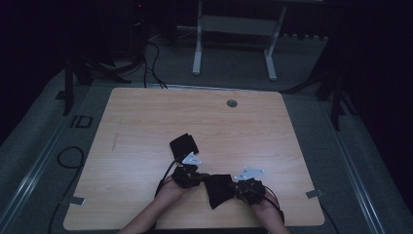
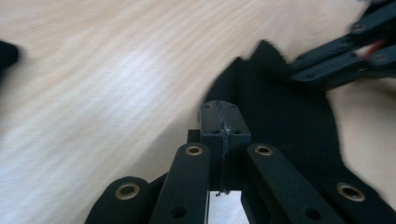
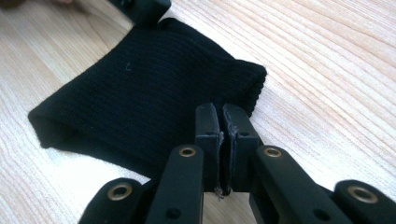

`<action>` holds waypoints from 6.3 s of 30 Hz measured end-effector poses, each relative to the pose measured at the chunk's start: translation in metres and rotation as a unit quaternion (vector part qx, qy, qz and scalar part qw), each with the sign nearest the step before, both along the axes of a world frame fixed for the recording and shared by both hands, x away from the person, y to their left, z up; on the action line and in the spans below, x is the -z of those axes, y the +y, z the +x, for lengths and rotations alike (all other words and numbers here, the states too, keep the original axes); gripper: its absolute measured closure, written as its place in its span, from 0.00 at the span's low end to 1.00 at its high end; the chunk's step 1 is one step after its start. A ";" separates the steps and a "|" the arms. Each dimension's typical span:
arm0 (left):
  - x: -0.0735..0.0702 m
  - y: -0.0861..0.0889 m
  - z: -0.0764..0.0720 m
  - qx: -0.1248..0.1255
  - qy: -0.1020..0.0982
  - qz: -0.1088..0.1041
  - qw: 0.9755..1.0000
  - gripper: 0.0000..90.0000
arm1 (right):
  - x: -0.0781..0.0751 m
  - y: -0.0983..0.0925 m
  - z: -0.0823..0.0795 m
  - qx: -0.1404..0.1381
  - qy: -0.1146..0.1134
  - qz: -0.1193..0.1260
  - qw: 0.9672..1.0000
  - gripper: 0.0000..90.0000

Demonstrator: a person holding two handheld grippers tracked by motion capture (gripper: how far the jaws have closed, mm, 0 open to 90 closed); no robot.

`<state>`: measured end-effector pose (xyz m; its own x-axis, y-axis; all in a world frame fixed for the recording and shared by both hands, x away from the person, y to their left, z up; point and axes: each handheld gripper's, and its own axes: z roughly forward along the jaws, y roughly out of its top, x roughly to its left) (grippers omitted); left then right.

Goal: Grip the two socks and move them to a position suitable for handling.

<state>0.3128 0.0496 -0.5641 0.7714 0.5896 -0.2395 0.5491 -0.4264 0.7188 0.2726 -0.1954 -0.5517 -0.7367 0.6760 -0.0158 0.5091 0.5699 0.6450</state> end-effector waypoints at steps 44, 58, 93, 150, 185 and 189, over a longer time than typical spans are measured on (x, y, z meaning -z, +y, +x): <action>-0.023 0.054 -0.008 -0.004 0.035 -0.001 0.999 0.98 | -0.074 -0.065 -0.016 0.057 -0.059 0.086 0.993 0.96; -0.012 0.076 -0.008 -0.035 0.012 0.027 0.999 0.76 | -0.005 -0.081 -0.002 0.099 0.018 0.040 0.994 0.76; 0.000 0.079 -0.039 -0.040 0.005 0.050 0.998 0.99 | 0.003 -0.045 0.016 0.028 0.017 0.021 0.999 1.00; 0.001 0.132 -0.047 -0.184 -0.053 -0.022 0.981 0.04 | -0.008 0.163 0.142 -0.026 0.010 0.002 1.000 0.88; 0.002 0.127 -0.046 -0.181 -0.051 -0.021 0.982 0.05 | -0.022 0.039 0.107 0.078 -0.006 0.047 0.996 0.42; 0.002 0.126 -0.046 -0.179 -0.049 -0.023 0.982 0.05 | -0.039 0.032 0.114 0.088 -0.010 0.086 0.992 0.39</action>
<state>0.2671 0.1758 -0.5658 0.5366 0.8181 -0.2068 0.5849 -0.1839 0.7899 0.3862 -0.1637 -0.5123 -0.6070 0.7887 0.0977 0.5771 0.3529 0.7365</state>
